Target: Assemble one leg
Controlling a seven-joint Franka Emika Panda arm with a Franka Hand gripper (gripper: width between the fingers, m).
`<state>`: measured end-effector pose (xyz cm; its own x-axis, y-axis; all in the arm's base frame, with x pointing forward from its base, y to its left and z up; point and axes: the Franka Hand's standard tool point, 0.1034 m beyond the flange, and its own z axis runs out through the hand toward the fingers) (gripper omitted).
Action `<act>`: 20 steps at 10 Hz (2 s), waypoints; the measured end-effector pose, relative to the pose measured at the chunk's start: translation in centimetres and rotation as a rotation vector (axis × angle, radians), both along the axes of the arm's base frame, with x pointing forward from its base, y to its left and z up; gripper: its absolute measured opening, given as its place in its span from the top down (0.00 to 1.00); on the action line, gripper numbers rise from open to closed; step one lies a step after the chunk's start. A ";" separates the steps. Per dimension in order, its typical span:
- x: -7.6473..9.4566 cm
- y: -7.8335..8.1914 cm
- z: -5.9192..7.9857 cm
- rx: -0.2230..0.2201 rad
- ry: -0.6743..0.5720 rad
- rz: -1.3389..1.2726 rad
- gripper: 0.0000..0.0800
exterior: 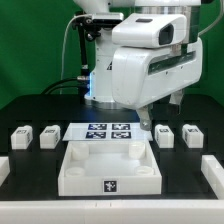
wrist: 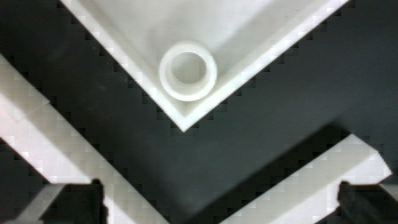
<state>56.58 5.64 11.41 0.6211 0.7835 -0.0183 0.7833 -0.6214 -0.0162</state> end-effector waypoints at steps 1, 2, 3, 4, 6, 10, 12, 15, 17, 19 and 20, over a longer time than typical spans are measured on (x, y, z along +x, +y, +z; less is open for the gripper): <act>0.0 0.0 0.0 0.000 0.000 0.000 0.19; 0.0 0.0 0.0 0.000 0.000 0.000 0.19; 0.0 0.0 0.0 0.000 0.000 0.000 0.19; 0.0 0.0 0.0 0.000 0.000 0.000 0.19; 0.0 0.0 0.0 0.000 0.001 0.000 0.19; 0.0 0.0 -0.1 0.000 0.001 0.000 0.19; 0.0 0.0 -0.1 0.000 0.001 0.000 0.19; -1.9 -1.0 -1.2 0.001 0.013 0.132 0.19; -6.6 -3.9 -3.0 0.012 0.031 0.377 0.19; -10.2 -6.8 -5.5 0.034 0.044 0.579 0.19; -12.0 -7.8 -7.1 0.051 0.052 0.638 0.19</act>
Offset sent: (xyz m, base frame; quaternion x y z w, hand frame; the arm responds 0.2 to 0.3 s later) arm 0.0000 0.0000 0.0000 0.0000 0.0000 0.0000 1.0000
